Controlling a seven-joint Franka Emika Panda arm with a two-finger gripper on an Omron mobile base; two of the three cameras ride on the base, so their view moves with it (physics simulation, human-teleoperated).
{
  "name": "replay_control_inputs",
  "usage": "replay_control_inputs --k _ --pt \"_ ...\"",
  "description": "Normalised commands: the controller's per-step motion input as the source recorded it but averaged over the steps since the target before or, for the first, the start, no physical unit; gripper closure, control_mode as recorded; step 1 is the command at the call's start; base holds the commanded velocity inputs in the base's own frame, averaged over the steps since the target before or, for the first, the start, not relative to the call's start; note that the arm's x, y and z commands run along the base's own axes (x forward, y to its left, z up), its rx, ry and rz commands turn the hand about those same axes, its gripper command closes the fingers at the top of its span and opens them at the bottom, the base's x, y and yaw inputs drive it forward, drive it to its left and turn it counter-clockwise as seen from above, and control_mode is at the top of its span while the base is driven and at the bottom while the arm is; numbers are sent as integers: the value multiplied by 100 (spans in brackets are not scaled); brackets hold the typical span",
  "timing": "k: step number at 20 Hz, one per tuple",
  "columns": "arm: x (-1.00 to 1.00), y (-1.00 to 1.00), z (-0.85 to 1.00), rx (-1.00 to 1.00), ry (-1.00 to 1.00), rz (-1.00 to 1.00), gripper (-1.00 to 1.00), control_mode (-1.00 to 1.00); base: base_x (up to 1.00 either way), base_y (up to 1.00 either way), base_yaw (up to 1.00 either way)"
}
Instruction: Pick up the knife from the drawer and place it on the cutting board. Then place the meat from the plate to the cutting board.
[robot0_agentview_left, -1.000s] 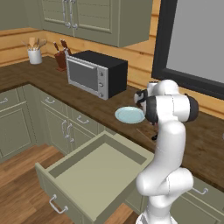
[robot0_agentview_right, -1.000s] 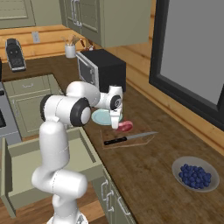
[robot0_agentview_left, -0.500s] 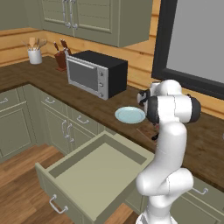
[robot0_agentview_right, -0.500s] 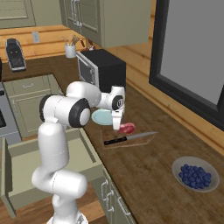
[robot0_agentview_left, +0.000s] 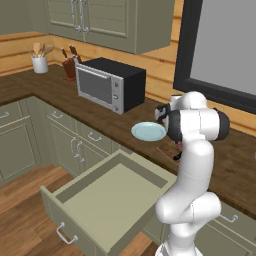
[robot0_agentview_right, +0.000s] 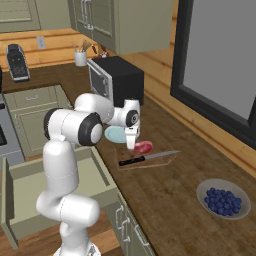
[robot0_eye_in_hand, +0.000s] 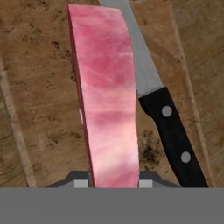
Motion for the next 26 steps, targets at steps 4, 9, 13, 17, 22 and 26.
replay_control_inputs --k 4,9,13,17,22,26 --pt "0 0 -8 0 -4 0 -100 -100 0 0 0" --pt "-11 0 0 0 -4 0 -100 -100 0 0 0" --pt "-20 0 6 0 -13 0 -100 -100 0 0 0" --pt "-15 4 37 -5 -9 0 -100 -100 0 0 0" --pt "-31 22 65 -17 -6 0 -100 -100 0 0 0" --pt "-70 42 53 -16 -6 0 -100 -100 0 0 0"
